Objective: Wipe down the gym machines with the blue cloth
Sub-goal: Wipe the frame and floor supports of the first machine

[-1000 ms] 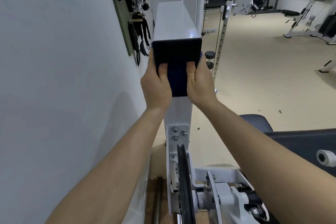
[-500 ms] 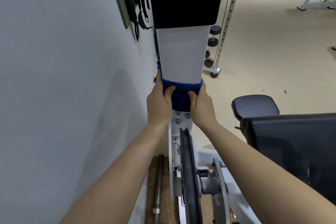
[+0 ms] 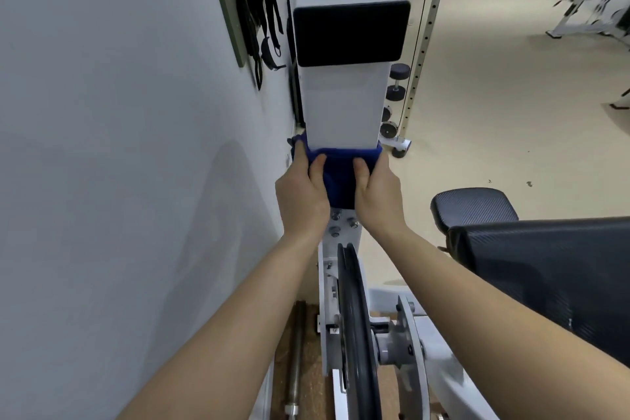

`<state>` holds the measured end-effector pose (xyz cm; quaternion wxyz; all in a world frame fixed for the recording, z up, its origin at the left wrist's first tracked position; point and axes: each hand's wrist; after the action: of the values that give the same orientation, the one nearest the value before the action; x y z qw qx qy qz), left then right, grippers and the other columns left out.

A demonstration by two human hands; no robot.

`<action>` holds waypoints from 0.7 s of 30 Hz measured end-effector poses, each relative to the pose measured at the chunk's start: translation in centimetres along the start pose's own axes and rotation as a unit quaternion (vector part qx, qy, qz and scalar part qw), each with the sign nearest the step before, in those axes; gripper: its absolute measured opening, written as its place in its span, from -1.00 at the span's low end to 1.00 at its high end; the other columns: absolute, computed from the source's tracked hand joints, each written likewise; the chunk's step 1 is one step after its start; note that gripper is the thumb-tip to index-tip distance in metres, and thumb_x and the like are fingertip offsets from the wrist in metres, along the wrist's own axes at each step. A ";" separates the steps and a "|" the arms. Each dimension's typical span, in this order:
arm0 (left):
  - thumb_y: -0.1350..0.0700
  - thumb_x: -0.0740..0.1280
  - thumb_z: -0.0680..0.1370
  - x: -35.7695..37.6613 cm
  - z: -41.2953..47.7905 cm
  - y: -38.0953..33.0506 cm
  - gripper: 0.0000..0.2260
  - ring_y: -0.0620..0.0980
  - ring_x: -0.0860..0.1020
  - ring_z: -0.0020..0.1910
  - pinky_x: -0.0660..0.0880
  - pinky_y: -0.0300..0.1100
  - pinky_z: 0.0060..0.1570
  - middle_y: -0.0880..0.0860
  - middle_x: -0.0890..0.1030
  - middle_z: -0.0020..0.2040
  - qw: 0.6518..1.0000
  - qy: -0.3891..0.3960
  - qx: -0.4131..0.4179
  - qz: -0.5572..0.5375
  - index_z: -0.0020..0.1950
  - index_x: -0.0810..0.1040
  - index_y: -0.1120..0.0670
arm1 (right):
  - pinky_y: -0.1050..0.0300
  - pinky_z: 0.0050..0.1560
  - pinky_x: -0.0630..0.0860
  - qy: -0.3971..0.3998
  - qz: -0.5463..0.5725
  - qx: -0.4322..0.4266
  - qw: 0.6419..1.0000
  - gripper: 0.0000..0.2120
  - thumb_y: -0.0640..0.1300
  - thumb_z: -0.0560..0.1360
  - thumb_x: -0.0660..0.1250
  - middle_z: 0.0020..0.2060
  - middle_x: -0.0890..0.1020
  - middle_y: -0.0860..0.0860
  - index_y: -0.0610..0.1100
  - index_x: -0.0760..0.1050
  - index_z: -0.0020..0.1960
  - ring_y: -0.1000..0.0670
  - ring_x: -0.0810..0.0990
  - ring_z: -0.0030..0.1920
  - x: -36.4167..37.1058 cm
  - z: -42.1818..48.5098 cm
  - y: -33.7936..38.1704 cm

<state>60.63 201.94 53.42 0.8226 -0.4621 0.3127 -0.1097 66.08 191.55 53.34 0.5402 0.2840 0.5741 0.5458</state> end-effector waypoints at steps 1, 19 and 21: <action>0.02 0.17 0.69 -0.3 0.7 -1.6 -0.70 -0.11 0.60 -0.07 0.55 -0.29 -0.03 -0.06 0.67 0.01 0.999 -0.029 0.020 -0.016 0.39 0.49 0.04 | 0.54 -0.22 0.35 -0.023 0.009 -0.019 1.000 -0.81 -0.09 0.70 0.11 -0.08 0.52 0.21 -0.05 0.36 0.30 0.28 0.51 -0.12 -0.3 0.4 1.8; 0.07 0.27 0.64 0.5 -1.2 4.4 -0.84 -0.07 0.58 -0.19 0.42 -0.28 -0.25 -0.02 0.64 -0.16 0.993 0.106 -0.055 0.021 0.10 0.58 0.12 | 0.13 -0.10 0.37 0.014 -0.096 0.076 0.992 -0.91 -0.10 0.68 0.15 -0.06 0.51 0.11 -0.02 0.31 0.17 0.02 0.49 -0.09 1.5 -1.1 -2.8; 0.04 0.25 0.66 0.6 -2.0 6.0 -0.77 -0.01 0.57 -0.20 0.32 -0.26 -0.28 0.04 0.64 -0.18 0.986 0.136 -0.087 0.035 0.01 0.60 0.17 | 0.18 -0.09 0.33 0.052 -0.127 0.120 0.983 -0.81 -0.06 0.69 0.15 0.02 0.53 0.00 -0.12 0.37 0.25 -0.04 0.49 -0.04 1.5 -1.5 -3.6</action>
<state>59.19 203.55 47.49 0.7321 -0.5016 0.4461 -0.1155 65.21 191.60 49.22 0.5364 0.2425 0.6943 0.4140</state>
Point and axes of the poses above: each hand's wrist, its own z-axis towards the middle knuckle, its own x-axis out of the palm, y = z × x
